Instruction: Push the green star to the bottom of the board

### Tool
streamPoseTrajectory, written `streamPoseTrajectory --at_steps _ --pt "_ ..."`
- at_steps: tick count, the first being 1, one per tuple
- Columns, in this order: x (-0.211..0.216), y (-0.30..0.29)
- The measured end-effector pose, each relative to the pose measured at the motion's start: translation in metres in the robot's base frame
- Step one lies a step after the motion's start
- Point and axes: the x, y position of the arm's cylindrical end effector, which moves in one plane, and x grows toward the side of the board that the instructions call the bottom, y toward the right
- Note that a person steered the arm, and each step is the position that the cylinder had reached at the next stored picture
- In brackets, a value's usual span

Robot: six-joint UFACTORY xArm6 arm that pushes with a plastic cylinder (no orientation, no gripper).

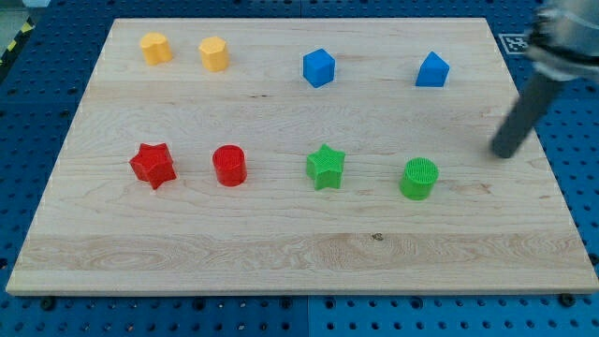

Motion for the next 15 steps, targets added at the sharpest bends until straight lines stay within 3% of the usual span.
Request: streamPoseTrajectory --at_steps 2,3,5,6,8,11,13,15 --pt "-0.008 -0.187" --pt "-0.001 -0.216" --pt "0.073 -0.210" --pt "0.082 -0.210" --pt "0.022 -0.213" --pt "0.086 -0.187" --pt "0.057 -0.164" --pt "0.089 -0.129"
